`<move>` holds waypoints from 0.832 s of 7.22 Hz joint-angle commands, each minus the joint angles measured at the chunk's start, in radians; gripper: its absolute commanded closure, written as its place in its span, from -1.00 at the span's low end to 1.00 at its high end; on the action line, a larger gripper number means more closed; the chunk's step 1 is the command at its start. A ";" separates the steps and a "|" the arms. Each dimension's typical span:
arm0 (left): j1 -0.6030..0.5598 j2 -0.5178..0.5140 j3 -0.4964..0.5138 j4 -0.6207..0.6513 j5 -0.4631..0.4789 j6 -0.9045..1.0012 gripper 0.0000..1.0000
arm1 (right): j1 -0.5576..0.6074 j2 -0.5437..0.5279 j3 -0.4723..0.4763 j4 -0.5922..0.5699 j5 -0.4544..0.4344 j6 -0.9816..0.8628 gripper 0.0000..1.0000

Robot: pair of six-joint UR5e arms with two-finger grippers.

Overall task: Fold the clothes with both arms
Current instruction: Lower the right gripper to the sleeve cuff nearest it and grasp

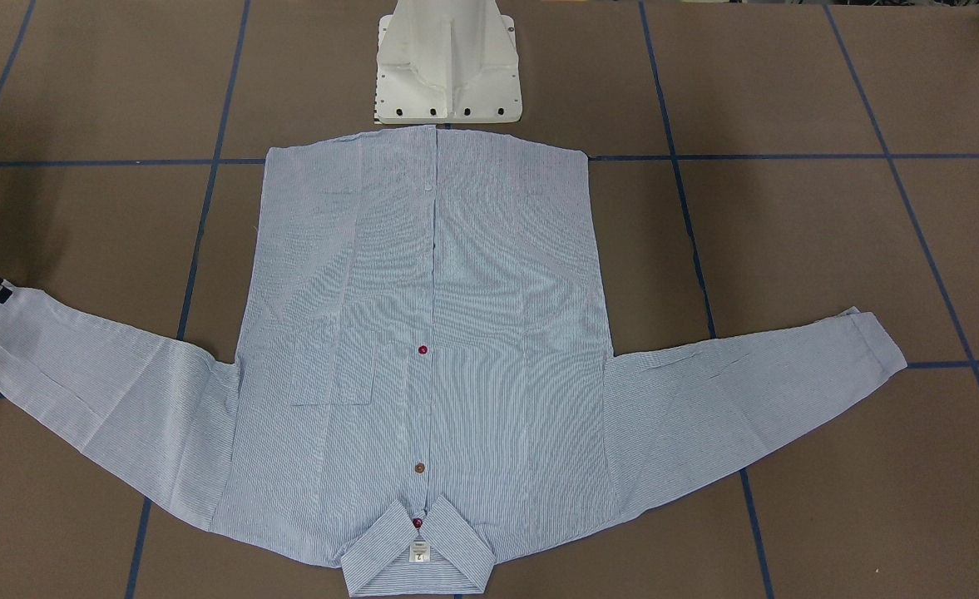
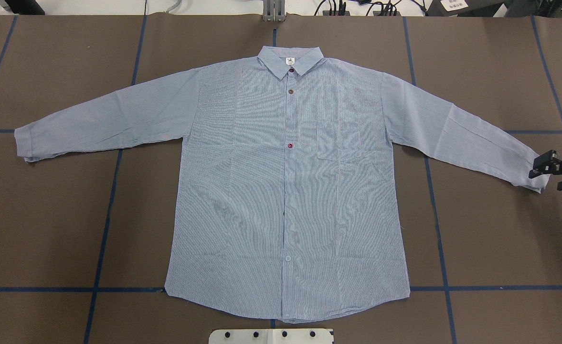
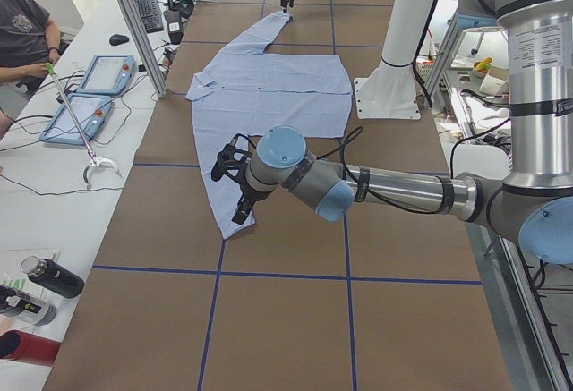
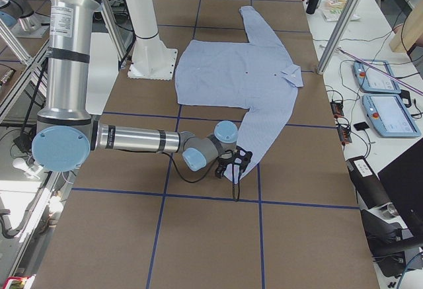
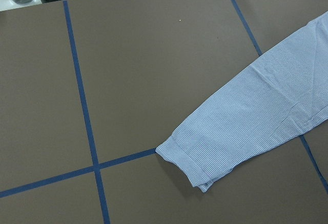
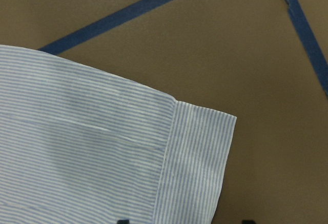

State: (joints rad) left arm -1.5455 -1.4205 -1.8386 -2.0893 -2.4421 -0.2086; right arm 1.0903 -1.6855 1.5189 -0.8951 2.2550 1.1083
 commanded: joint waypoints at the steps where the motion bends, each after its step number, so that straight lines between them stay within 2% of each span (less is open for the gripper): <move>1: -0.001 0.000 -0.002 0.000 0.000 0.000 -0.99 | -0.007 0.004 -0.006 0.007 0.000 0.002 -0.47; 3: -0.002 0.002 -0.007 0.000 0.000 0.002 -1.00 | -0.012 0.004 -0.006 0.007 0.000 0.002 -0.47; 4: -0.002 0.002 -0.008 0.000 0.000 0.002 -0.99 | -0.015 0.004 -0.006 0.007 0.000 0.002 -0.35; 6: -0.004 0.003 -0.008 0.000 0.000 0.002 -0.99 | -0.018 0.004 -0.005 0.008 0.001 0.042 0.61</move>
State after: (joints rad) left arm -1.5488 -1.4185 -1.8464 -2.0893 -2.4421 -0.2071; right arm 1.0752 -1.6813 1.5127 -0.8878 2.2553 1.1234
